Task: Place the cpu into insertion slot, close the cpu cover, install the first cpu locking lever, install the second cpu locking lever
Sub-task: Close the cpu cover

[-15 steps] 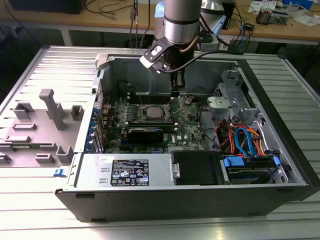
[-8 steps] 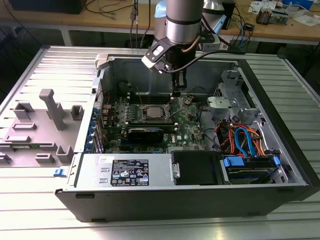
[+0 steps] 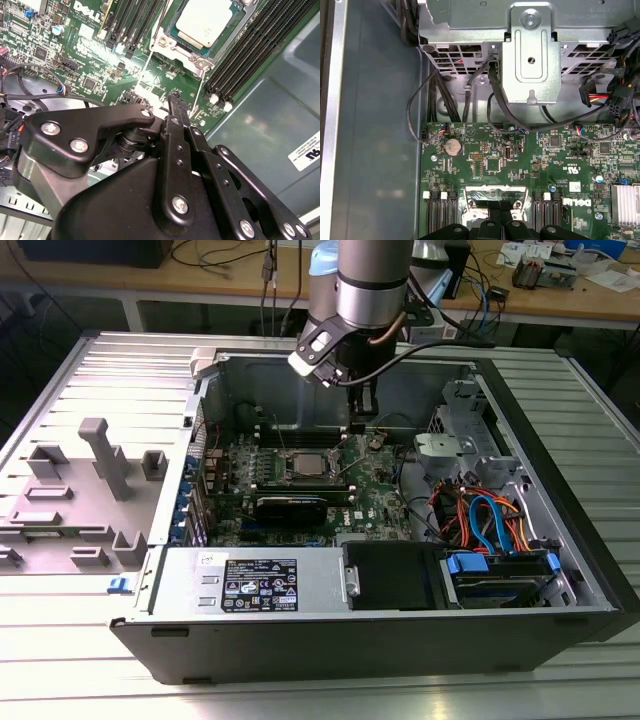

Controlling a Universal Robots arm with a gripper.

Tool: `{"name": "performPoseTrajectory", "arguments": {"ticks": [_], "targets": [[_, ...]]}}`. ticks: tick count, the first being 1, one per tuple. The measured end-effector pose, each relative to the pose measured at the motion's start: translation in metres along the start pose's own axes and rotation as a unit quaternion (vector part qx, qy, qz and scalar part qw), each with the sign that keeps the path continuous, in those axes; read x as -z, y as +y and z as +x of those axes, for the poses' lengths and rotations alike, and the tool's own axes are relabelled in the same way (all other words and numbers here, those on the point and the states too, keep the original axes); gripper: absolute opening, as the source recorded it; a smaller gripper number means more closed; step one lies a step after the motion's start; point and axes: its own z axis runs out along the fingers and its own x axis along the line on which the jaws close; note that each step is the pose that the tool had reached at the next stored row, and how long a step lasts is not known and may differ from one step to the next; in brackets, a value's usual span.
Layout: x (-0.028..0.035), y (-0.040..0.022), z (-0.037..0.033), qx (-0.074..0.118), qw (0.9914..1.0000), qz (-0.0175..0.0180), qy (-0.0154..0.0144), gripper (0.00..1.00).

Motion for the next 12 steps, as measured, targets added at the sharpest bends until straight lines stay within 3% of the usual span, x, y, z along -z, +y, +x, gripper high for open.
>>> {"name": "performPoseTrajectory", "arguments": {"ticks": [12], "targets": [[-0.0002,0.0037,0.0000,0.000,1.00000,0.0000,0.0000,0.11]]}}
